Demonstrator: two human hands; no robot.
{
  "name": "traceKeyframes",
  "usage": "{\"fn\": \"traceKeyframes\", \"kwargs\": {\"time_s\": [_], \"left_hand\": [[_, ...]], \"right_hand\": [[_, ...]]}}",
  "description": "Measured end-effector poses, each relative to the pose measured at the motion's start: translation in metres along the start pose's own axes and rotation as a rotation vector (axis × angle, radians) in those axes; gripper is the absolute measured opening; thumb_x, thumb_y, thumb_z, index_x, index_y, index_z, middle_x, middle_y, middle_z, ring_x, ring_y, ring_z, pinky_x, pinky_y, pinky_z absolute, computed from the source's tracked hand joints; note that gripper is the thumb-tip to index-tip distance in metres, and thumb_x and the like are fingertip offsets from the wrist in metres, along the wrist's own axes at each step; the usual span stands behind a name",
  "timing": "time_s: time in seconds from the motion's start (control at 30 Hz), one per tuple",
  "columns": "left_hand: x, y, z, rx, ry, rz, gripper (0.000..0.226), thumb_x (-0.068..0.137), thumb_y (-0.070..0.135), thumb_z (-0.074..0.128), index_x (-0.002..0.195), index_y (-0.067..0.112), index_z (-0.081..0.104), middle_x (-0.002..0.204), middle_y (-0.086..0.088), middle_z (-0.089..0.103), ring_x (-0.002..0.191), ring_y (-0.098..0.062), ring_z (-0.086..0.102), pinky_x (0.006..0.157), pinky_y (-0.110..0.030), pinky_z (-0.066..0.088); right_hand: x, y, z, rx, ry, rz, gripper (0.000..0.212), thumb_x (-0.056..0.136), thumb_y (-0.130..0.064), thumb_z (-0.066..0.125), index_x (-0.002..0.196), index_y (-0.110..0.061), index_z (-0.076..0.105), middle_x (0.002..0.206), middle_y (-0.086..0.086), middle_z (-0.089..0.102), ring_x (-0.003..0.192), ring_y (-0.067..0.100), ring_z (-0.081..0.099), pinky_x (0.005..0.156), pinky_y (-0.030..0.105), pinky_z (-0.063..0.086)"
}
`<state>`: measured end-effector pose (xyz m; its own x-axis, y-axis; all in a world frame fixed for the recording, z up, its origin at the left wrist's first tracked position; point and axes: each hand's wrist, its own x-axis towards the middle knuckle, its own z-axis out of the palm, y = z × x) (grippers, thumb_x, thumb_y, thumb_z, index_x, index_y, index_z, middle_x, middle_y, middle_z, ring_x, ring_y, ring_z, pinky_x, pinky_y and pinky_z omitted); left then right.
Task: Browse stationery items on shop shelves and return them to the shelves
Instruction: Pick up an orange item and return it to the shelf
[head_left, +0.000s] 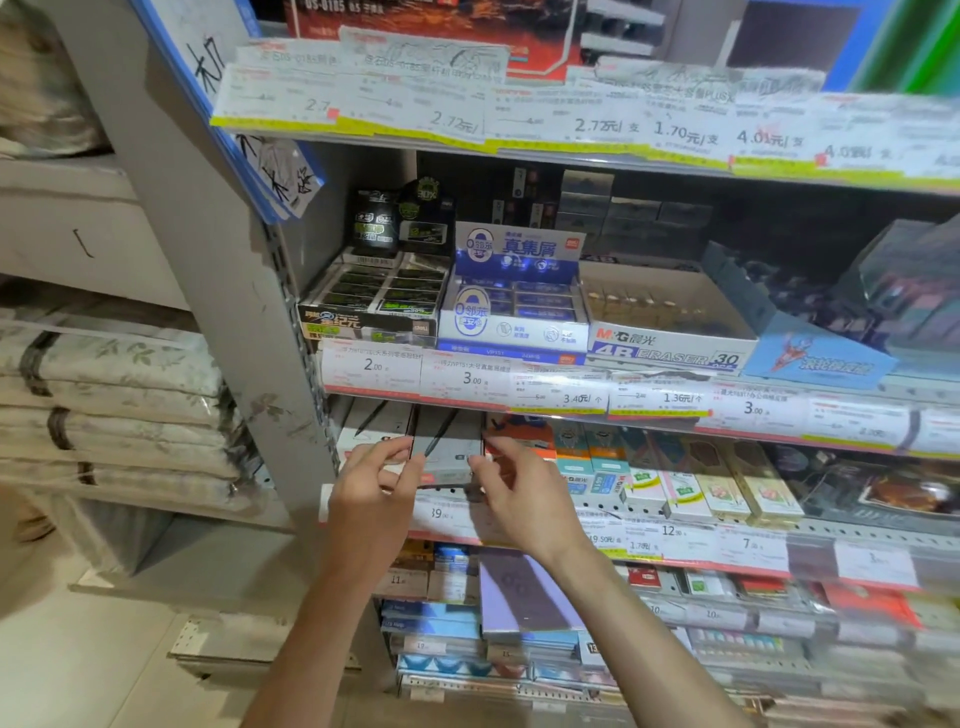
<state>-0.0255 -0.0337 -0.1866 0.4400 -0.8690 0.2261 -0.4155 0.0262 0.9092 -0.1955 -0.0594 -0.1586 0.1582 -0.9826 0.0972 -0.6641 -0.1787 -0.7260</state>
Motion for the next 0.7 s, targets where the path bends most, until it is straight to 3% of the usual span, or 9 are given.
{"fn": "traceKeyframes", "kwargs": {"time_s": [0.1, 0.23, 0.33, 0.43, 0.7], "left_hand": [[0.002, -0.009, -0.005, 0.223, 0.052, 0.222, 0.027, 0.084, 0.031, 0.072, 0.11, 0.027, 0.069, 0.105, 0.01, 0.061, 0.092, -0.006, 0.059, 0.085, -0.029, 0.05], [0.011, -0.017, -0.013, 0.458, -0.01, 0.482, 0.04, 0.078, 0.034, 0.078, 0.115, 0.021, 0.07, 0.118, 0.006, 0.06, 0.116, -0.016, 0.049, 0.1, -0.027, 0.036], [0.02, -0.02, -0.013, 0.578, -0.129, 0.45, 0.049, 0.08, 0.049, 0.067, 0.124, 0.027, 0.065, 0.128, 0.007, 0.057, 0.125, -0.014, 0.041, 0.107, -0.034, 0.026], [0.027, -0.021, -0.01, 0.6, -0.166, 0.429, 0.049, 0.084, 0.05, 0.066, 0.127, 0.028, 0.063, 0.128, 0.009, 0.058, 0.124, -0.01, 0.039, 0.108, -0.034, 0.023], [0.035, -0.025, -0.003, 0.63, -0.13, 0.483, 0.041, 0.087, 0.045, 0.061, 0.121, 0.022, 0.067, 0.117, 0.011, 0.065, 0.11, -0.012, 0.043, 0.097, -0.027, 0.022]], "right_hand": [[-0.002, 0.004, 0.002, -0.168, 0.042, -0.089, 0.042, 0.099, -0.045, 0.05, 0.133, -0.022, 0.057, 0.103, 0.002, 0.074, 0.102, 0.027, 0.066, 0.084, 0.036, 0.051], [-0.002, 0.014, 0.0, -0.428, 0.143, -0.268, 0.051, 0.091, -0.055, 0.048, 0.126, -0.021, 0.064, 0.112, 0.003, 0.064, 0.107, 0.026, 0.055, 0.089, 0.037, 0.046], [0.004, 0.021, 0.0, -0.554, 0.101, -0.341, 0.055, 0.087, -0.058, 0.046, 0.128, -0.026, 0.063, 0.126, 0.005, 0.059, 0.116, 0.029, 0.05, 0.093, 0.042, 0.04], [0.011, 0.02, 0.001, -0.529, 0.057, -0.337, 0.045, 0.091, -0.049, 0.052, 0.129, -0.027, 0.061, 0.133, 0.0, 0.058, 0.121, 0.029, 0.05, 0.1, 0.042, 0.033], [0.019, 0.02, 0.014, -0.495, 0.139, -0.293, 0.036, 0.087, -0.043, 0.05, 0.112, -0.026, 0.07, 0.124, 0.004, 0.061, 0.115, 0.034, 0.052, 0.097, 0.047, 0.046]]}}
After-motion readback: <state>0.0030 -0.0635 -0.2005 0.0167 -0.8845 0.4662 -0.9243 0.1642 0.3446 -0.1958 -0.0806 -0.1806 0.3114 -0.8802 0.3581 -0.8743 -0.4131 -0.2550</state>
